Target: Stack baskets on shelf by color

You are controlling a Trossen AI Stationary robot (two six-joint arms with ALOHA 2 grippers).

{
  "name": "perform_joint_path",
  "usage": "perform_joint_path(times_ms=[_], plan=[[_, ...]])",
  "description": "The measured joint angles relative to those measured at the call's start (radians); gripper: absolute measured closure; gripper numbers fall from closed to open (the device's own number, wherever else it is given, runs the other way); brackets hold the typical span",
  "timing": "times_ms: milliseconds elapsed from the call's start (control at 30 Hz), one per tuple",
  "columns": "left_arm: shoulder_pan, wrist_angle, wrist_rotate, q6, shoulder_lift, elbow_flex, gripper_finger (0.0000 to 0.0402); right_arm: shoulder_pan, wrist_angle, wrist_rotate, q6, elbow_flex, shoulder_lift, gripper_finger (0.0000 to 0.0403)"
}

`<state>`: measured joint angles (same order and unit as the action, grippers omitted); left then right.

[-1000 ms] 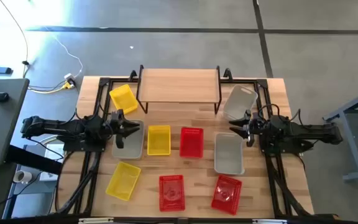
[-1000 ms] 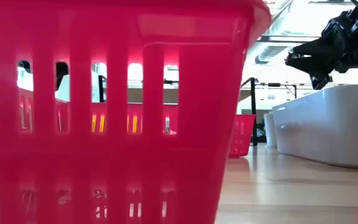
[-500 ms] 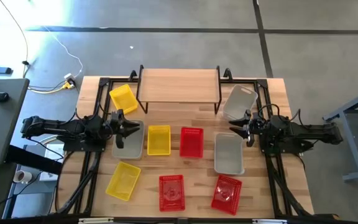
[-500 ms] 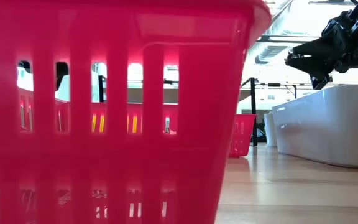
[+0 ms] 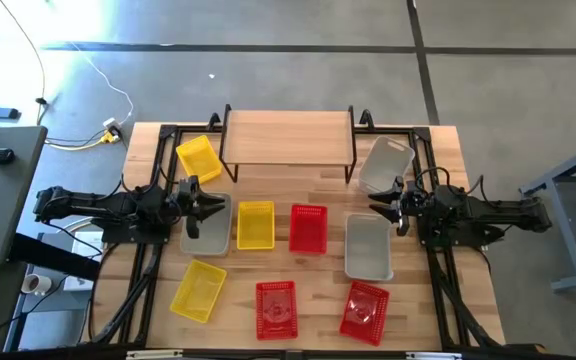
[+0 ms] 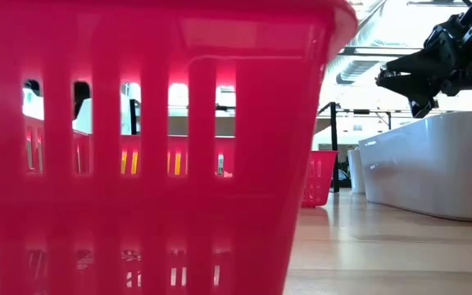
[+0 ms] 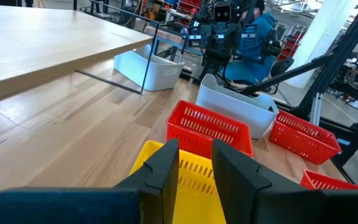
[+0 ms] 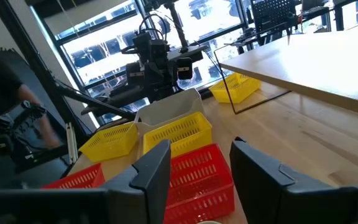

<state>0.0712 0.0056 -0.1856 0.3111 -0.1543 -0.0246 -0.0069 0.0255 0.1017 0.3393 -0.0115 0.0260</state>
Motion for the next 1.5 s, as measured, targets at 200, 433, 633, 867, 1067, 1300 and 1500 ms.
perform_joint_path(times_ms=[200,433,633,867,1067,1300,1500], plan=[[0.0,0.0,0.0,0.0,0.0,0.0,0.0316,0.0,0.0,0.0,0.0,0.0,0.0,0.0252],[0.0,0.0,0.0,0.0,0.0,0.0,0.0316,0.0,0.0,0.0,0.0,0.0,0.0,0.0252],[0.0,0.0,0.0,0.0,0.0,0.0,0.0316,0.0,0.0,0.0,0.0,0.0,0.0,0.0252],[0.0,0.0,0.0,0.0,0.0,0.0,0.0316,0.0,0.0,0.0,0.0,0.0,0.0,0.0252],[0.0,0.0,0.0,0.0,0.0,0.0,0.0316,0.0,0.0,0.0,0.0,0.0,0.0,0.0252],[0.0,0.0,0.0,0.0,0.0,0.0,0.0316,0.0,0.0,0.001,0.0,0.0,0.0,0.0252],[0.0,0.0,0.0,0.0,0.0,0.0,0.0316,0.0,0.0,0.0,0.047,0.0,0.0,0.0252]])
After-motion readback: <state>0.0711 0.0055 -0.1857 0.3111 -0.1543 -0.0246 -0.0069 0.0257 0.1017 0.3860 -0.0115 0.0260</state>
